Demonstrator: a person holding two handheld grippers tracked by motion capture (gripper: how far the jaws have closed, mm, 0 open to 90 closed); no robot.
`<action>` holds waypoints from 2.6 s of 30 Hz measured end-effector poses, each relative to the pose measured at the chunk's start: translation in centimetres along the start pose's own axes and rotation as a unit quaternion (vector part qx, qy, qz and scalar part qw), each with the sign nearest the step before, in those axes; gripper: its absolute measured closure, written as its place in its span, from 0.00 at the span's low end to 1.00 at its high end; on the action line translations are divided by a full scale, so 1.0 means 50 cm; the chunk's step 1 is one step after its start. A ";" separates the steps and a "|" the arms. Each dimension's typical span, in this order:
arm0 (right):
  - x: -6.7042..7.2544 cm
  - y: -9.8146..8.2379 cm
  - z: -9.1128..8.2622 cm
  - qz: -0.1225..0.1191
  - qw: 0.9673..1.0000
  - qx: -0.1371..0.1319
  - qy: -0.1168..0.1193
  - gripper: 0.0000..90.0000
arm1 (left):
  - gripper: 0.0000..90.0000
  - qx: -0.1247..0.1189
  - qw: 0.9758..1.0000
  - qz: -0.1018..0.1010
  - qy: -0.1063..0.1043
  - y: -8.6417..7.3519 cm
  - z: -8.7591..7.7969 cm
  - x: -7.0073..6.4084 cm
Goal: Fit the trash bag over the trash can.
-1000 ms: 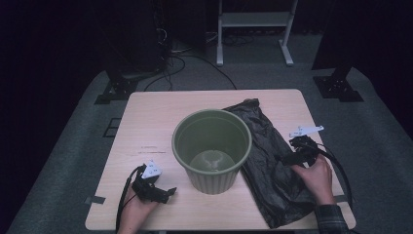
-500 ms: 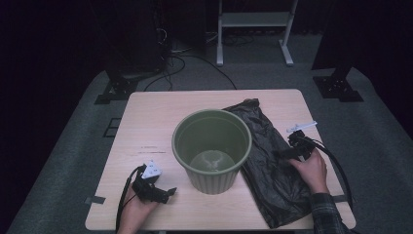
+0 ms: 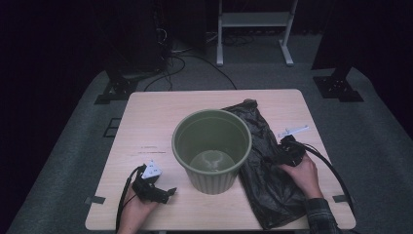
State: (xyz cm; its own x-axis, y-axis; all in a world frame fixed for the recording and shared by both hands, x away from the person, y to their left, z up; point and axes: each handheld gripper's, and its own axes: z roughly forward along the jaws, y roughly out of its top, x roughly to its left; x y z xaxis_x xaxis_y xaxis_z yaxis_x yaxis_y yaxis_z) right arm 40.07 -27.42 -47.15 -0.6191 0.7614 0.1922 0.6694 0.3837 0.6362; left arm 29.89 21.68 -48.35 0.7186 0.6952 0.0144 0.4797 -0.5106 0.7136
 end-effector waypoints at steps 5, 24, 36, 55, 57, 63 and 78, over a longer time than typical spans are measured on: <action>0.022 0.003 0.007 -0.008 1.000 0.003 0.014 0.10 | 0.00 0.000 1.000 0.000 0.000 0.000 0.000 0.000; 0.116 0.042 0.054 -0.025 0.997 -0.016 0.064 0.10 | 0.00 0.000 1.000 0.001 -0.001 0.000 0.000 0.000; 0.164 0.032 0.078 -0.081 0.997 -0.001 -0.001 0.15 | 0.00 0.000 1.000 0.000 -0.001 0.000 0.000 -0.001; 0.181 0.016 0.064 -0.134 0.990 -0.013 0.031 0.99 | 0.00 0.000 1.000 0.000 -0.001 0.000 0.000 -0.001; 0.181 0.016 0.063 -0.136 0.990 -0.011 0.035 0.99 | 0.00 0.000 1.000 0.000 -0.001 0.000 0.000 -0.001; 0.189 0.013 0.037 -0.155 0.987 -0.011 0.053 0.99 | 0.00 0.000 1.000 0.000 -0.001 0.000 0.000 -0.001; 0.189 0.039 -0.124 -0.165 0.978 -0.063 0.110 0.99 | 0.00 0.000 1.000 0.000 -0.001 0.000 0.000 -0.001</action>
State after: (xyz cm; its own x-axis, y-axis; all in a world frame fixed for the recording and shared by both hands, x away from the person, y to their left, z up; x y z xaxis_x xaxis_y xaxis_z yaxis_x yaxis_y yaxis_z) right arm 32.98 -22.69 -39.46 -0.8754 0.4713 0.1076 0.3709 0.5120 0.7748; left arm 29.86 21.67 -48.35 0.7196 0.6943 0.0141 0.4792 -0.5111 0.7136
